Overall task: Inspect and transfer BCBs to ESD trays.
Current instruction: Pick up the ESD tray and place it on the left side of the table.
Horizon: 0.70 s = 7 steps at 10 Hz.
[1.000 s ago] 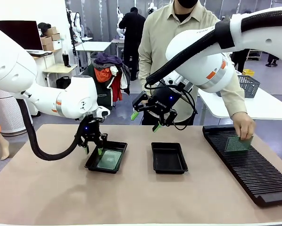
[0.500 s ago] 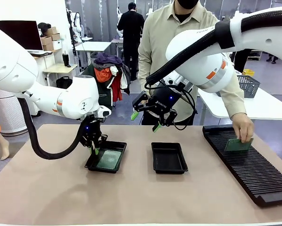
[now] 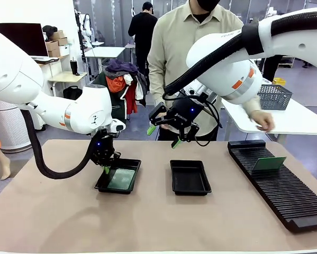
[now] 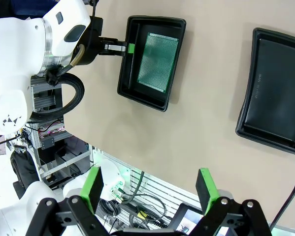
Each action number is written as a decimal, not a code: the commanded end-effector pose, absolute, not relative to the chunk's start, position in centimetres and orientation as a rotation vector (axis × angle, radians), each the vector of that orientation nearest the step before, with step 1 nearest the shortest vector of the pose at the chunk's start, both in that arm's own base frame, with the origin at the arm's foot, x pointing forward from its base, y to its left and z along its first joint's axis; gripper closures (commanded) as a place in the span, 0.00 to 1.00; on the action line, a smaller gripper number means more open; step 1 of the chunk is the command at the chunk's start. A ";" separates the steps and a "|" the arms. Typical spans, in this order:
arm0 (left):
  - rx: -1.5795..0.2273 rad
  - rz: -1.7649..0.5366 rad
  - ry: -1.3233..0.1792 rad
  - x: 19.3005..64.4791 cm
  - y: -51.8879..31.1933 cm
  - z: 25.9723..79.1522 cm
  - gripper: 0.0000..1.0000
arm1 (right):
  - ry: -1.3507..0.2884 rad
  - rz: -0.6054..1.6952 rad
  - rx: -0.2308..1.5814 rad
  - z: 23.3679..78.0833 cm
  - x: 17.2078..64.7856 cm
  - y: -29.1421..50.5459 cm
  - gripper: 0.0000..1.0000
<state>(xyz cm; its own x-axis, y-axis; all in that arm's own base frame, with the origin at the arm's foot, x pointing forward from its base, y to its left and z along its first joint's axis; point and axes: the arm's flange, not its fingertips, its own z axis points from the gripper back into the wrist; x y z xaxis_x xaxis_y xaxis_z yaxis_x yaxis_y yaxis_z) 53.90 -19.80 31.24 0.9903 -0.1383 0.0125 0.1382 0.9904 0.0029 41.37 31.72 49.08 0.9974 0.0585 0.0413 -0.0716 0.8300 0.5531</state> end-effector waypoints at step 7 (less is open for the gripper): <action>-0.176 -0.090 0.014 51.5 -16.9 34.4 1.00 | -0.025 0.051 0.560 49.2 41.6 31.9 0.00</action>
